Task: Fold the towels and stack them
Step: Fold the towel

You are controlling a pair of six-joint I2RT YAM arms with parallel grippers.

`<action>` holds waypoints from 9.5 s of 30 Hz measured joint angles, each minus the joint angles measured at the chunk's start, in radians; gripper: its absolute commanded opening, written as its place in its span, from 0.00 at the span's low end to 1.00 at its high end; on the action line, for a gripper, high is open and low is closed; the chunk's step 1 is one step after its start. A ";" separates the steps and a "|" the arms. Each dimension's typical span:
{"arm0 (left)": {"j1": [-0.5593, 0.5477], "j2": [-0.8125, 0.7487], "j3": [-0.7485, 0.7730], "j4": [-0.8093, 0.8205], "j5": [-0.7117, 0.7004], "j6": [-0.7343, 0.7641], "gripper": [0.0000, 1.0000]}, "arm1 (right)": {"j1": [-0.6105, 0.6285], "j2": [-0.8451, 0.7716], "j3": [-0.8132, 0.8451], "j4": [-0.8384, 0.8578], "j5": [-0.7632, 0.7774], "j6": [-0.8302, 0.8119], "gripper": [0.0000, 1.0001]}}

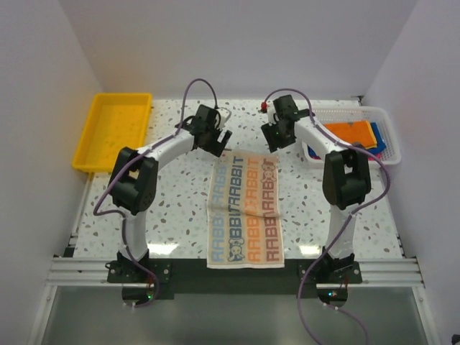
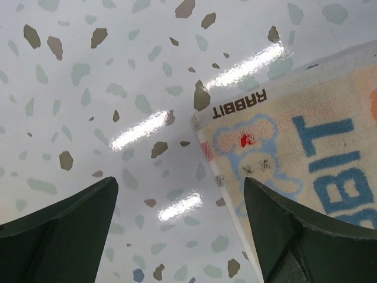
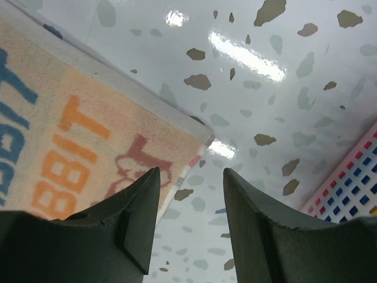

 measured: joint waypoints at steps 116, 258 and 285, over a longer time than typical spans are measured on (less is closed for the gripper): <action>-0.003 -0.231 -0.104 0.057 0.090 -0.150 0.00 | 0.034 -0.222 -0.048 0.101 0.053 -0.020 0.00; -0.232 -0.446 -0.561 0.002 0.022 -0.651 0.51 | 0.312 -0.541 -0.776 0.082 0.139 0.524 0.28; -0.194 -0.539 -0.594 -0.074 -0.060 -0.532 0.83 | 0.245 -0.395 -0.500 0.113 0.018 0.253 0.60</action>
